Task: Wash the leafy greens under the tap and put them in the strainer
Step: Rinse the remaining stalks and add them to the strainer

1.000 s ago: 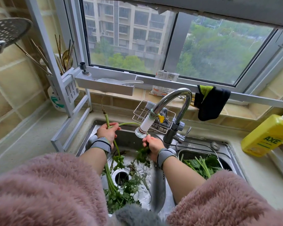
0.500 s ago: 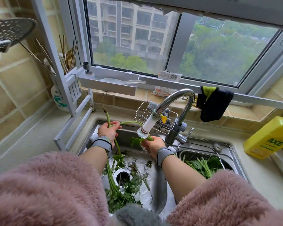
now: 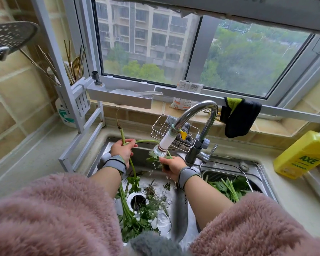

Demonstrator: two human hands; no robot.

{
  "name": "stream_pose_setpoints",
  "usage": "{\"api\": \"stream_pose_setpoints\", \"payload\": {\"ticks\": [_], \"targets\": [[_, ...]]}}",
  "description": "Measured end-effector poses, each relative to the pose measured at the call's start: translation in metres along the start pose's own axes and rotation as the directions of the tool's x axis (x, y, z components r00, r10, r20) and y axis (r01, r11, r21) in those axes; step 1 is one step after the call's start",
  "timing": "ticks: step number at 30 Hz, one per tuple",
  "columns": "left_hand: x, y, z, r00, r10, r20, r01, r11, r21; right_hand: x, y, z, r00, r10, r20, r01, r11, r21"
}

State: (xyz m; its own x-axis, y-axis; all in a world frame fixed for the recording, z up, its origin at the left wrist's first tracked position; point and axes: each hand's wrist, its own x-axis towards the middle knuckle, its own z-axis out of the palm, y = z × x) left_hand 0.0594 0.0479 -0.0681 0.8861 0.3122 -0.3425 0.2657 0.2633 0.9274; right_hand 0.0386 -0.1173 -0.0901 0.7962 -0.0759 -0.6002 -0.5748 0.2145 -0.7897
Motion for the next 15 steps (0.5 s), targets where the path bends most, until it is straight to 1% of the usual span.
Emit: {"api": "stream_pose_setpoints", "payload": {"ticks": [1,5,7,10,13,15], "targets": [[-0.0003,0.0002,0.0002,1.000,0.001,-0.001,-0.001,1.000,0.001,0.0033,0.0024,0.0003,1.000,-0.016,-0.011,0.016,1.000,-0.015],[0.0001,0.0014,-0.0005,1.000,-0.001,0.002,0.001,1.000,0.001,0.0033,0.0012,0.0023,1.000,0.010,-0.023,-0.009,0.999,0.040],[0.0003,0.0018,-0.0004,1.000,-0.002,0.002,0.002,1.000,0.002,0.0028,0.0006,0.0009,0.999,0.010,-0.031,-0.010,1.000,-0.011],[0.0003,0.0023,-0.0008,1.000,0.002,0.001,-0.002,1.000,0.003,0.0047,0.0026,-0.0018,0.998,-0.014,-0.068,0.003,0.987,-0.159],[-0.0003,0.0026,-0.0004,1.000,-0.003,0.004,0.003,1.000,0.003,0.0008,0.0008,-0.0016,0.999,0.001,-0.053,-0.010,0.986,-0.167],[-0.0009,0.0029,0.0008,1.000,-0.002,0.002,0.002,1.000,0.007,0.0016,-0.0009,-0.0022,0.997,0.015,-0.071,-0.030,0.977,-0.211]]}}
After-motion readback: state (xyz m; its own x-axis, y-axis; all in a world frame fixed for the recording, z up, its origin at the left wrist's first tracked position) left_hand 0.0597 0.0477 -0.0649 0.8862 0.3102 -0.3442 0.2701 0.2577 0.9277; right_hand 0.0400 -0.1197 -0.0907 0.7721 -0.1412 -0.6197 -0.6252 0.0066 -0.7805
